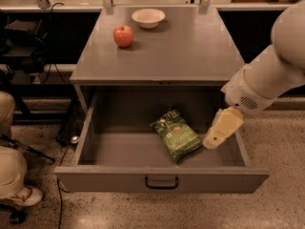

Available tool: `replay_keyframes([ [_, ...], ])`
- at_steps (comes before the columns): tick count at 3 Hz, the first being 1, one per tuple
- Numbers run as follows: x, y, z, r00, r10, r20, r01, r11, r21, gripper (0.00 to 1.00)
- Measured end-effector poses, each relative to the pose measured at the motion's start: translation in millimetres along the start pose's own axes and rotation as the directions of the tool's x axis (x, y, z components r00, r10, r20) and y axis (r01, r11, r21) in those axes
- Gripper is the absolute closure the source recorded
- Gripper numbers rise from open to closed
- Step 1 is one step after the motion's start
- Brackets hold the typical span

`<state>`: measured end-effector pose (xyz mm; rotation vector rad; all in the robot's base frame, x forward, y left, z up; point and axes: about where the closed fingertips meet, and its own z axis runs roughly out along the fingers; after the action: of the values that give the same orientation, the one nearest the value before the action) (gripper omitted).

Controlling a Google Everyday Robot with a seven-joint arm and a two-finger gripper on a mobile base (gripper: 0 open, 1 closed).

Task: Pick green jalapeno chip bag from top drawer and place on counter

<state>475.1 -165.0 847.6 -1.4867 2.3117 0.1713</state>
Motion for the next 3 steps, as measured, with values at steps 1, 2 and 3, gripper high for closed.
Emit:
replay_keyframes([
  [1,-20.0,-2.5,53.1,0.990,0.080,0.112,-0.079,0.9968,-0.011,0.00],
  [2,-35.3,-18.9,59.3,0.980,0.087,0.177,-0.096,0.9943,0.045,0.00],
  [3,-35.7,-19.2,59.0,0.980,0.087,0.178,-0.096,0.9943,0.047,0.00],
])
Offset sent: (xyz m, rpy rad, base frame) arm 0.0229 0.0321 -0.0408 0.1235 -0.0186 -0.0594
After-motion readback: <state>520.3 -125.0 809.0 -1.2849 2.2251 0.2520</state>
